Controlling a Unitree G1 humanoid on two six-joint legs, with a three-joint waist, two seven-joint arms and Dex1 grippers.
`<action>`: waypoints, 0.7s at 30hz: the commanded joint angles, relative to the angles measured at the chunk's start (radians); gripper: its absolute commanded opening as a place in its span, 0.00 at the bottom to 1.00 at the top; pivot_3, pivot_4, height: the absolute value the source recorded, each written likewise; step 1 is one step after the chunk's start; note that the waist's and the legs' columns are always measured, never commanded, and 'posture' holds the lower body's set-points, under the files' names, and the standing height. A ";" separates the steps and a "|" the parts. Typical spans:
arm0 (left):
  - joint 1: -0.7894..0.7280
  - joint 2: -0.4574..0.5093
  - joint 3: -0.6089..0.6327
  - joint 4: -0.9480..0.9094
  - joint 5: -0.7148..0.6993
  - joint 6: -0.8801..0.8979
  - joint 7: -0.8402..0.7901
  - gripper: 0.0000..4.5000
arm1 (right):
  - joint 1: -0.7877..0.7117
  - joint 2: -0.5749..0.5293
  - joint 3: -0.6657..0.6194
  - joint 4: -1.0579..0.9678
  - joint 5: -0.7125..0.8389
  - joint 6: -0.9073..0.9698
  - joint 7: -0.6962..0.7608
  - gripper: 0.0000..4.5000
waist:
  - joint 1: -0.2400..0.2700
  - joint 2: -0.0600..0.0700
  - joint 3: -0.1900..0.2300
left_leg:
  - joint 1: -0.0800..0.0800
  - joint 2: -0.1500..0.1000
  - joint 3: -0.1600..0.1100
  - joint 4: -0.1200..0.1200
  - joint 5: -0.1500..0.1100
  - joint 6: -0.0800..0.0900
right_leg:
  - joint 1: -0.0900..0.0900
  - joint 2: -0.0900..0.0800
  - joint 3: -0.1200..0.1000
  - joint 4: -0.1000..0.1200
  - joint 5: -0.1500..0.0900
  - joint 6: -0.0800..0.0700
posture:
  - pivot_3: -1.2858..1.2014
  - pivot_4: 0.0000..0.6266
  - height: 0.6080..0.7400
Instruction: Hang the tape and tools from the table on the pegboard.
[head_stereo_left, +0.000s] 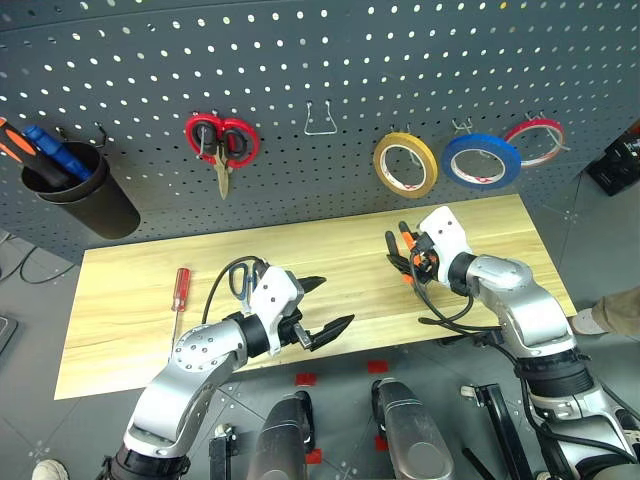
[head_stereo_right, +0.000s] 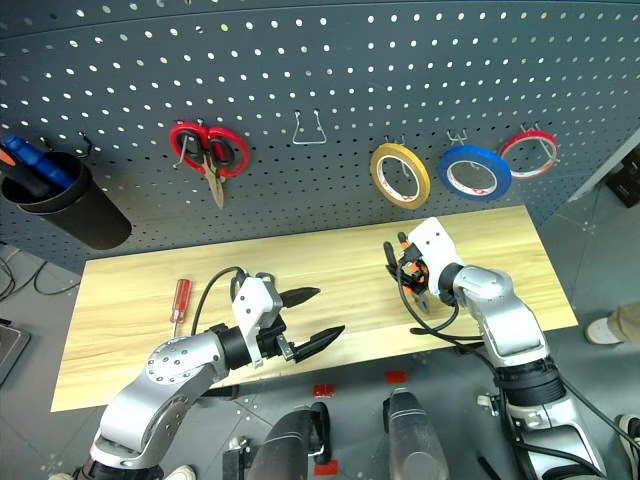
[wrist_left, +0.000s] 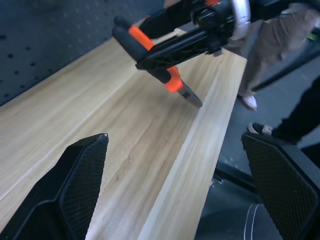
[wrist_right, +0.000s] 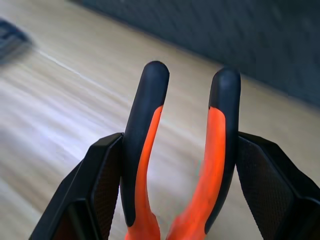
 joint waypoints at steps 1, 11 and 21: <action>0.021 -0.028 0.069 -0.147 -0.057 0.057 0.096 1.00 | -0.001 0.061 -0.052 -0.148 0.043 -0.074 -0.051 0.69 | 0.005 -0.002 -0.010 | 0.000 0.000 -0.001 0.000 0.000 0.000 | 0.000 0.000 0.000 0.000 0.000 0.000 | 0.46 0.35 1.00; 0.114 -0.117 0.193 -0.348 -0.054 0.138 0.350 1.00 | -0.144 0.261 -0.076 -0.049 0.037 -0.303 -0.182 0.69 | 0.041 -0.008 -0.073 | -0.001 0.000 -0.001 0.000 0.000 -0.001 | -0.001 0.002 0.000 -0.001 0.000 0.000 | 0.48 0.26 1.00; 0.008 -0.119 0.259 -0.340 -0.032 0.148 0.467 1.00 | -0.390 0.397 -0.124 0.248 -0.002 -0.639 -0.316 0.69 | 0.074 -0.010 -0.106 | -0.001 0.001 0.000 0.000 0.001 -0.002 | -0.001 0.010 -0.001 -0.001 0.001 -0.002 | 0.51 0.23 1.00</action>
